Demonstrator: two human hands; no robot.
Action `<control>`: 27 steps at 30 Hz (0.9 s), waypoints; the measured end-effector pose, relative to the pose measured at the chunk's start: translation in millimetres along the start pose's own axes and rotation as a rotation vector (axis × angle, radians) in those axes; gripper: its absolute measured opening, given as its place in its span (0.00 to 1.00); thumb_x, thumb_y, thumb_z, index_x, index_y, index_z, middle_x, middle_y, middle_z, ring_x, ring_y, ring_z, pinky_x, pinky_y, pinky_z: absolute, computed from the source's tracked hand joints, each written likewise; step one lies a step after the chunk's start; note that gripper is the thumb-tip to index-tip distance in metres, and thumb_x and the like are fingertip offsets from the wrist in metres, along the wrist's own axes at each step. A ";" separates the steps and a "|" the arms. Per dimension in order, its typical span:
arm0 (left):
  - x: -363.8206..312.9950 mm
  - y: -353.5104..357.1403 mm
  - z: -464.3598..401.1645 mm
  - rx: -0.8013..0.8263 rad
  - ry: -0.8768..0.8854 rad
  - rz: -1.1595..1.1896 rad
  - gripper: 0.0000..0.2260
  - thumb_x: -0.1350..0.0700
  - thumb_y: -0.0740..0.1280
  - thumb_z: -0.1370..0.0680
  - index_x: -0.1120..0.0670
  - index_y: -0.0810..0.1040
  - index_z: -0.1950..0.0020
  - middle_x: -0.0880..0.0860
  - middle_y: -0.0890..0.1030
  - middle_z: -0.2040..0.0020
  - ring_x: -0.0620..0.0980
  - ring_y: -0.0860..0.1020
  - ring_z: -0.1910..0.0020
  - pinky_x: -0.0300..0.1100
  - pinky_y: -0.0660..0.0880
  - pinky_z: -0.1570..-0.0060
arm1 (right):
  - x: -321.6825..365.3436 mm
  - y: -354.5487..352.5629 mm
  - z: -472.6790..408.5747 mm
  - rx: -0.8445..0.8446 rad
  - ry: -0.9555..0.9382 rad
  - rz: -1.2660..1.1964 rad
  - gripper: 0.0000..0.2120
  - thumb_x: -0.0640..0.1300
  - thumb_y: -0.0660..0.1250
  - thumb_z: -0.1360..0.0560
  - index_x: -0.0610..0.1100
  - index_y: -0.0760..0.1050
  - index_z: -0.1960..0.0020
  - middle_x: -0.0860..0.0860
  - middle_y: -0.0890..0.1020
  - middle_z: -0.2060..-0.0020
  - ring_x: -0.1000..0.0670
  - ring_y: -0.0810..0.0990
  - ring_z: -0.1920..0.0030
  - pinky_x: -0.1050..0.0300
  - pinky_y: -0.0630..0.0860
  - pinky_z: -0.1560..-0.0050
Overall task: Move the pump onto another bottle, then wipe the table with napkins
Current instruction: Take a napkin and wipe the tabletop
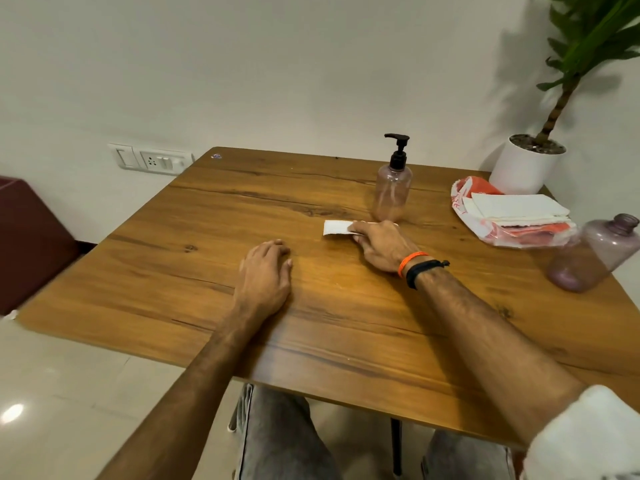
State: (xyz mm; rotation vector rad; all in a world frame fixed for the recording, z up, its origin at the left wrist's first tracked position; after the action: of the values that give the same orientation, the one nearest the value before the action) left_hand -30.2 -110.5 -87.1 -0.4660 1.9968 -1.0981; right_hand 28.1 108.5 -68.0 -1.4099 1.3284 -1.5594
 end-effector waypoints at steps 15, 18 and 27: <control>-3.9 -0.5 3.0 -0.005 -0.004 -0.040 0.15 0.54 0.61 0.20 0.56 0.76 0.36 0.53 0.74 0.31 0.54 0.70 0.33 0.51 0.65 0.32 | 23.6 19.8 21.2 0.070 -0.224 -0.013 0.19 0.44 0.56 0.18 0.51 0.68 0.28 0.50 0.68 0.27 0.48 0.65 0.26 0.53 0.58 0.25; -5.0 -1.3 3.4 0.001 -0.010 -0.051 0.15 0.54 0.60 0.20 0.56 0.75 0.35 0.54 0.73 0.31 0.54 0.69 0.32 0.50 0.64 0.32 | 28.6 19.0 39.6 0.089 -0.253 -0.027 0.19 0.44 0.55 0.18 0.51 0.68 0.28 0.50 0.67 0.26 0.50 0.63 0.25 0.53 0.57 0.24; -6.2 -1.7 3.8 0.017 -0.019 -0.060 0.16 0.54 0.60 0.20 0.56 0.74 0.34 0.54 0.73 0.30 0.54 0.69 0.31 0.50 0.64 0.31 | 43.3 15.4 92.0 0.109 -0.316 -0.071 0.19 0.42 0.55 0.17 0.49 0.68 0.27 0.51 0.67 0.26 0.54 0.62 0.25 0.59 0.54 0.24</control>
State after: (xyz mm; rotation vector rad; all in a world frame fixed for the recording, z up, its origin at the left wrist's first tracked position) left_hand -23.4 -109.6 -84.0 -0.5288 1.9664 -1.1426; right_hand 104.8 40.6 -77.2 -1.5721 1.0013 -1.3620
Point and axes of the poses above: each hand's wrist, its own z-axis away from the middle knuckle, its own y-axis out of the palm, x = y × z, the point moved 7 cm from there along -z, towards the middle knuckle
